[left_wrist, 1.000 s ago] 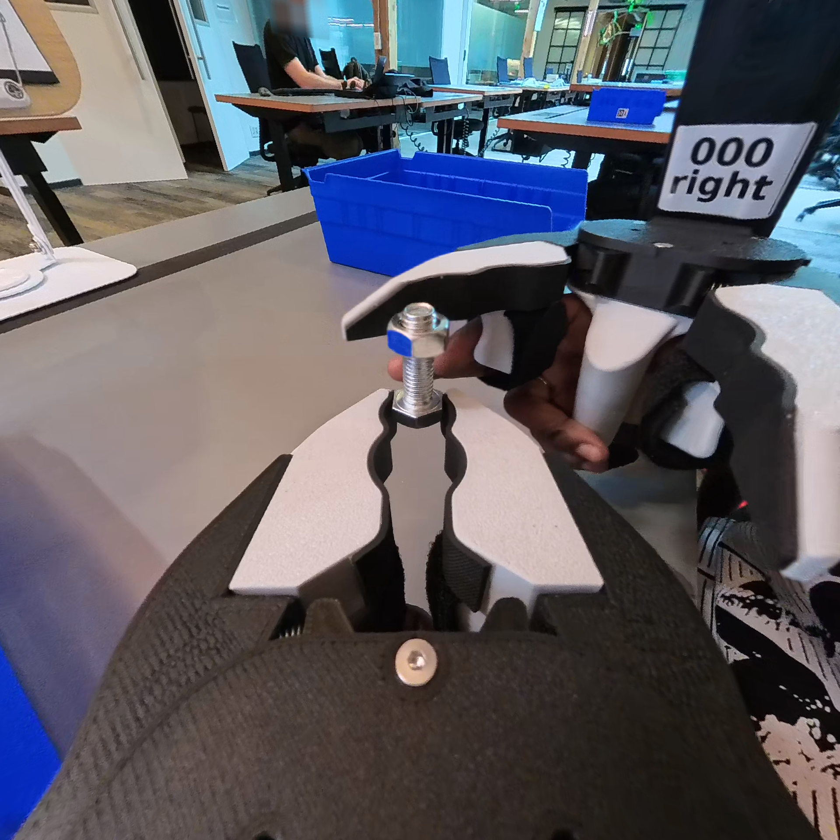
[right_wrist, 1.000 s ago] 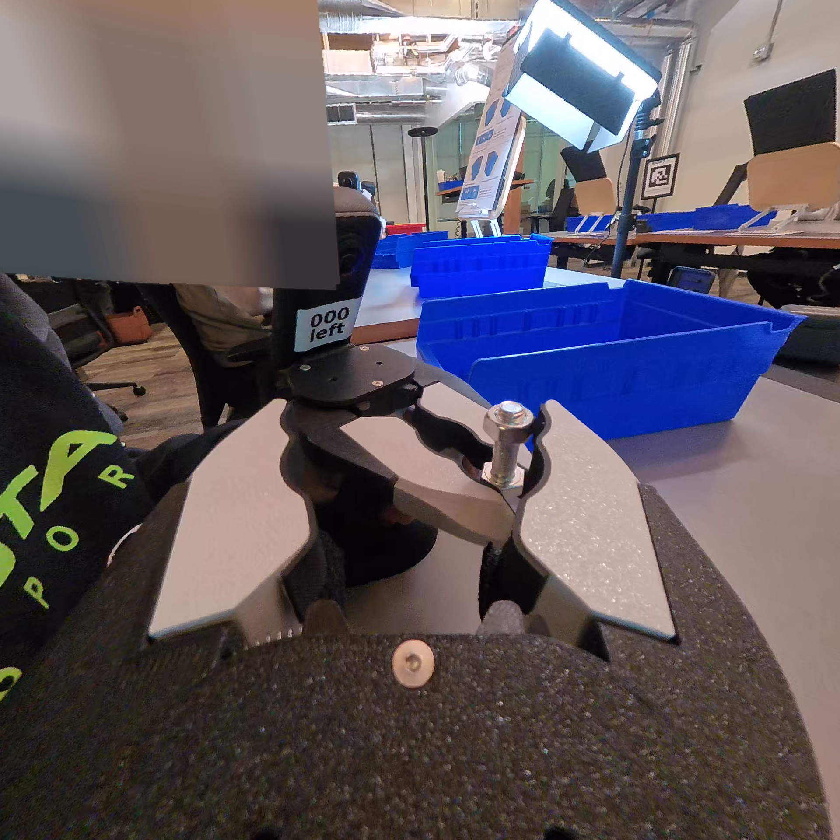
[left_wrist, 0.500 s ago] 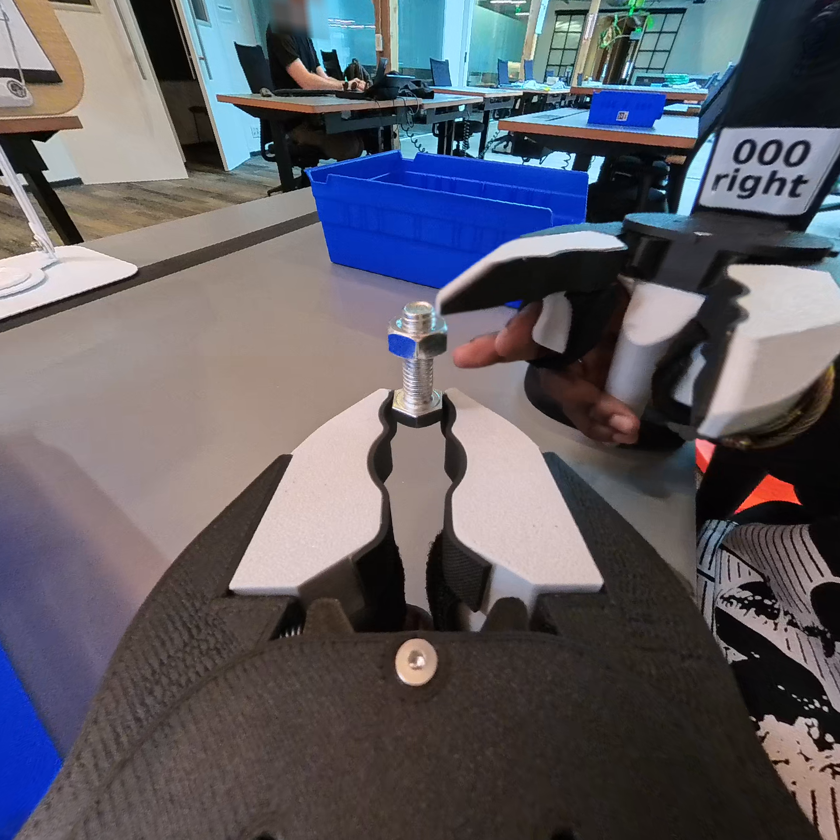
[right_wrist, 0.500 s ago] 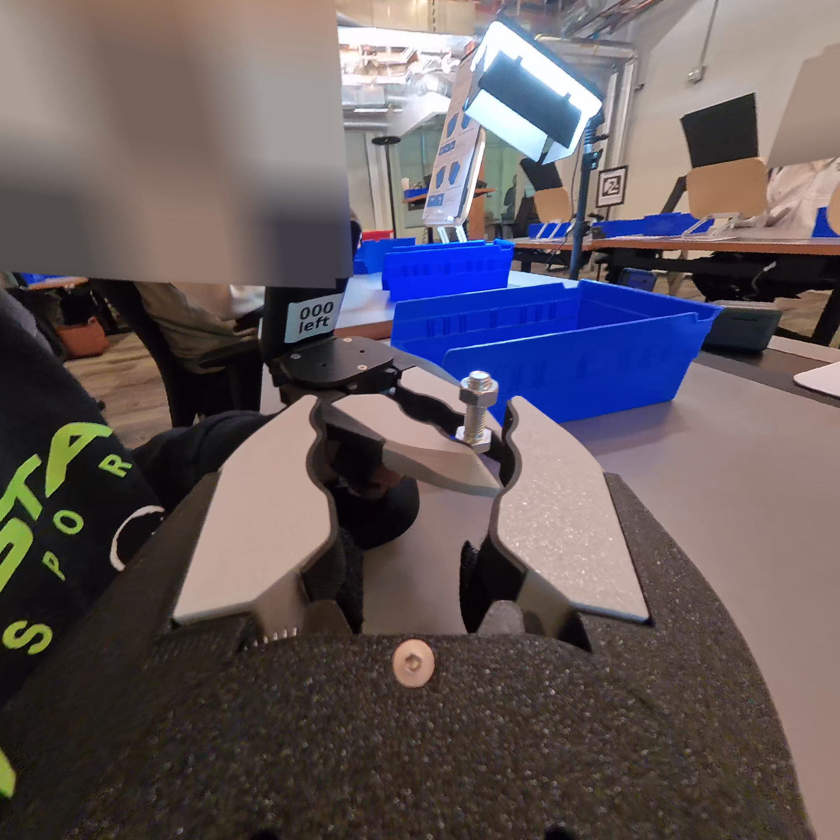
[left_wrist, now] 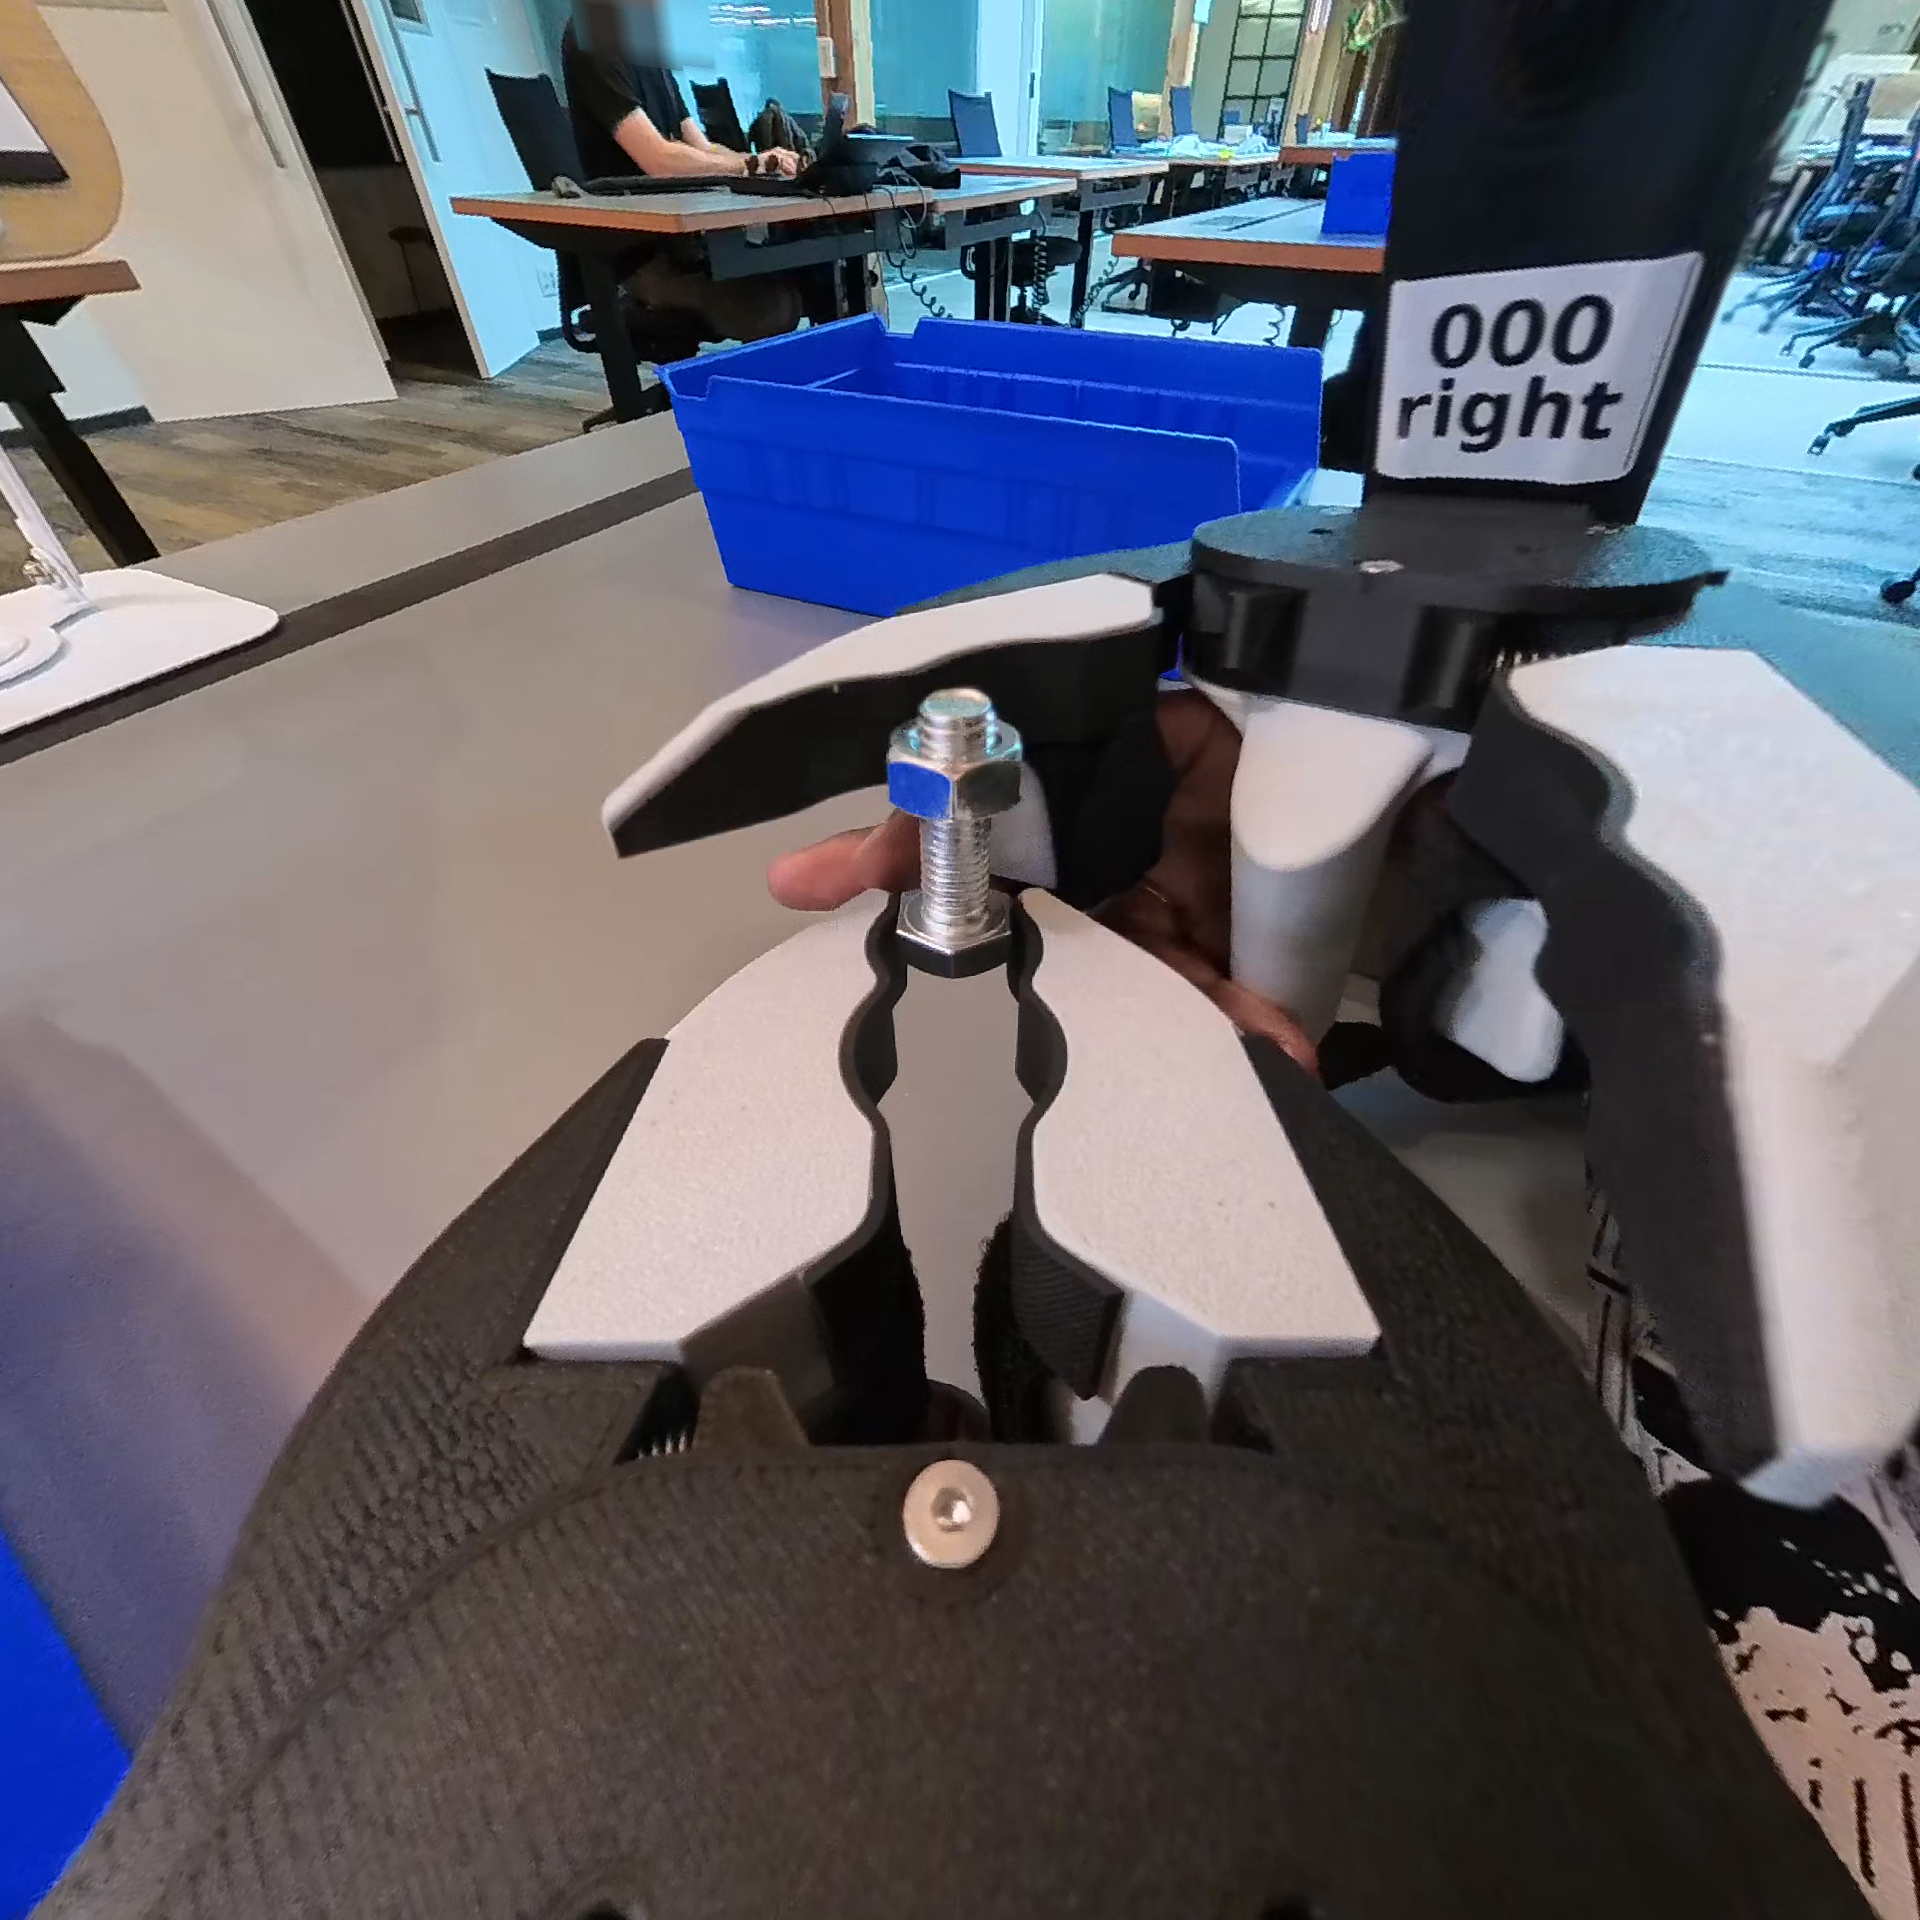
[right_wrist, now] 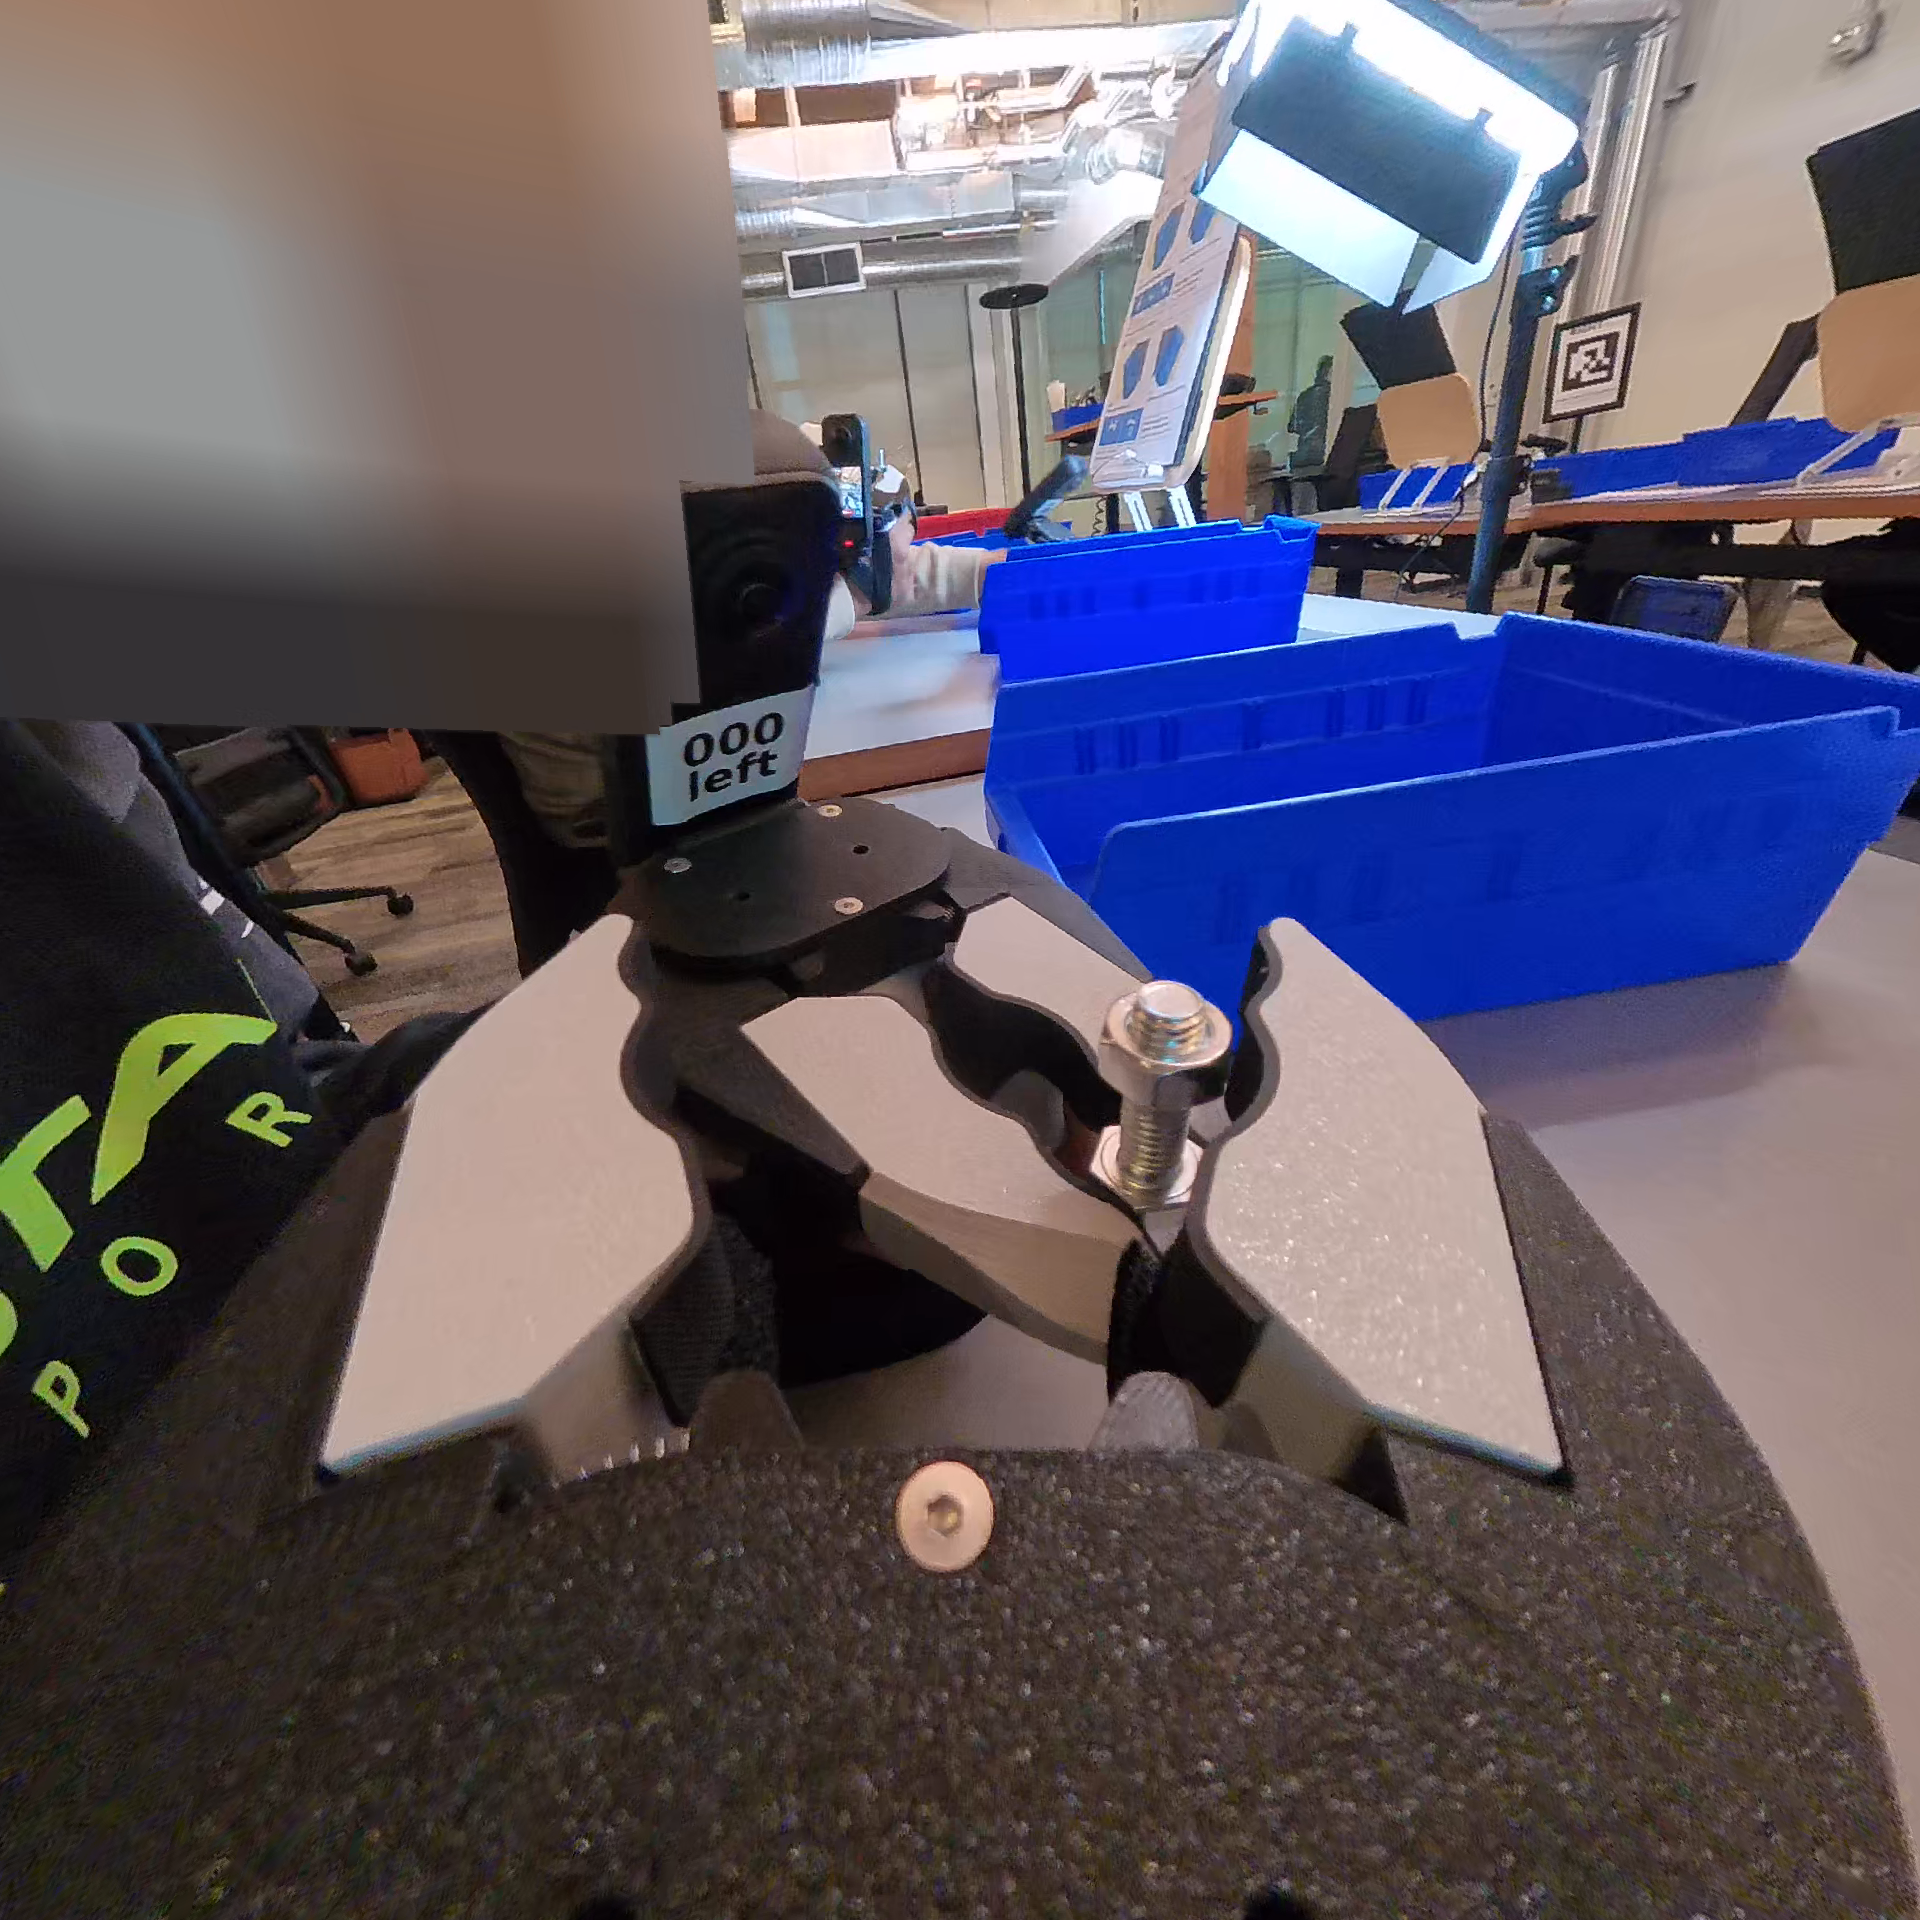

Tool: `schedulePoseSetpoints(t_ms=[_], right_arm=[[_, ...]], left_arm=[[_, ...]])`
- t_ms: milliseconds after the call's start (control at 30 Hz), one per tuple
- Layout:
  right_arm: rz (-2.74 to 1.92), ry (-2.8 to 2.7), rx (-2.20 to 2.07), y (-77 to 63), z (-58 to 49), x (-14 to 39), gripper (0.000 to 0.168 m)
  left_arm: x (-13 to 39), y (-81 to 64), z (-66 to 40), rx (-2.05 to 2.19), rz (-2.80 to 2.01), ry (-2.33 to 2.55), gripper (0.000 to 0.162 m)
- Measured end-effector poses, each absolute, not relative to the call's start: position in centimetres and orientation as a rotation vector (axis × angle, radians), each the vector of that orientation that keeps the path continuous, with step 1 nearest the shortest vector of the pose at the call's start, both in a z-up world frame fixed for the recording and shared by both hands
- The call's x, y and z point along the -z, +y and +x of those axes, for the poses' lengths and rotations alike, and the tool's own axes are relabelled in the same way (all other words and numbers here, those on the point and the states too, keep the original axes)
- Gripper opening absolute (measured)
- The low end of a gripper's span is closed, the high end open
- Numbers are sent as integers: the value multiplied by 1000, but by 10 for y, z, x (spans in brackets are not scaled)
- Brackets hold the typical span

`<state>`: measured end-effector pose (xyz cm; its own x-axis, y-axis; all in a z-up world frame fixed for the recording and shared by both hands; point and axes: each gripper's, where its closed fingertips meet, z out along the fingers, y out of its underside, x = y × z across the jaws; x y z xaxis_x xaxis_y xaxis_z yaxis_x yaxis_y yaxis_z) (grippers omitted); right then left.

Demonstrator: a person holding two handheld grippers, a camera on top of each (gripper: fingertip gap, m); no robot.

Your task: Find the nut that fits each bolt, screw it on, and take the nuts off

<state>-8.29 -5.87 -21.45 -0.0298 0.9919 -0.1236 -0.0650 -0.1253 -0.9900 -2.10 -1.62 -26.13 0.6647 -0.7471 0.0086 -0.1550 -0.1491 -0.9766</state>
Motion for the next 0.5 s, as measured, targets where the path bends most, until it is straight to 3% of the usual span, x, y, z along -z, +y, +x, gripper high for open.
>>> schedulePoseSetpoints(t_ms=[500], right_arm=[[-1234, -1077, -1265, -64, -52, 216, 93]], left_arm=[[259, -13, -25, 617, -1674, 696, 19]])
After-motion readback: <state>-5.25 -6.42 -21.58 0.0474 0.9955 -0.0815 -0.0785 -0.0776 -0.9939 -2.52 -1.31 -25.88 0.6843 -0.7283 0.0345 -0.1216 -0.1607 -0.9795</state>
